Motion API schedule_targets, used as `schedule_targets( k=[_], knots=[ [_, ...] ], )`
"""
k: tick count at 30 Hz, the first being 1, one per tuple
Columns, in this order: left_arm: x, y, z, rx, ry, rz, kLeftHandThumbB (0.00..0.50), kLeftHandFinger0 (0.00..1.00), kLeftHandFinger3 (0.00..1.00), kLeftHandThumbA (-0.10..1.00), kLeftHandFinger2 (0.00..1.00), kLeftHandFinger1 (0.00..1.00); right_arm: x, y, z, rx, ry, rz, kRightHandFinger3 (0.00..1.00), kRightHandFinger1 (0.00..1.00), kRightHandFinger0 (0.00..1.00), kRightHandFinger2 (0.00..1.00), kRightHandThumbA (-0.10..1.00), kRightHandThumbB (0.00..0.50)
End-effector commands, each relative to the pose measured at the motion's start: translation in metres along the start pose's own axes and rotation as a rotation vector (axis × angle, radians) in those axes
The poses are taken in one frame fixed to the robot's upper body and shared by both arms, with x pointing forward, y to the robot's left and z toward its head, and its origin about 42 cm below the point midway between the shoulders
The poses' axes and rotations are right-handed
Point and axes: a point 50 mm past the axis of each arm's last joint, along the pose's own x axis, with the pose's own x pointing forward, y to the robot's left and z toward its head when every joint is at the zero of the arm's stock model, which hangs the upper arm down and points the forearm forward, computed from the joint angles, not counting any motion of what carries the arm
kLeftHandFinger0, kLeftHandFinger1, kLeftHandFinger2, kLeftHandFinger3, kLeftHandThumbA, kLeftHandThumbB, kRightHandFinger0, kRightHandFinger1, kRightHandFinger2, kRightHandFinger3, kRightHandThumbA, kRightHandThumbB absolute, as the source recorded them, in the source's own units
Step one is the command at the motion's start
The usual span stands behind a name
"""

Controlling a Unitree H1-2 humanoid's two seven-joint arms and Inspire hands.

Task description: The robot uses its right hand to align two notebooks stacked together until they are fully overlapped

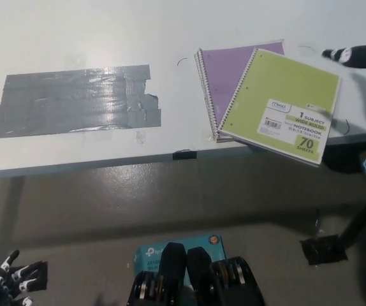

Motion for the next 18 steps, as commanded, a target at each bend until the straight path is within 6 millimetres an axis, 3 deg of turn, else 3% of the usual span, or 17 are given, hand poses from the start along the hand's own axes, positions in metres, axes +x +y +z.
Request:
schedule_targets(
  k=[1,5,7,14,18],
  knots=[
    [-0.008,0.0,0.006,0.002,-0.031,-0.027,0.5,0.37,1.0,1.0,0.74,0.53,0.038,-0.013,0.054,-0.235,0.024,0.024,1.0,1.0,1.0,1.0,1.0,0.495],
    [-0.005,-0.001,0.006,0.008,-0.025,-0.031,0.5,0.41,1.0,1.0,0.72,0.54,0.049,0.004,0.057,-0.255,0.043,0.097,1.0,1.0,1.0,1.0,1.0,0.407],
    [-0.004,0.0,0.005,0.007,-0.021,-0.025,0.5,0.4,1.0,1.0,0.7,0.53,0.052,0.01,0.059,-0.267,0.05,0.125,1.0,1.0,1.0,1.0,1.0,0.392],
    [-0.003,0.001,0.001,0.002,-0.009,-0.026,0.5,0.37,1.0,1.0,0.68,0.51,0.066,0.037,0.055,-0.353,0.114,0.176,1.0,1.0,1.0,1.0,1.0,0.384],
    [-0.003,0.002,0.0,0.001,0.002,-0.021,0.5,0.39,1.0,1.0,0.69,0.52,0.067,0.046,0.035,-0.321,0.179,0.214,1.0,1.0,1.0,1.0,1.0,0.381]
  ],
)
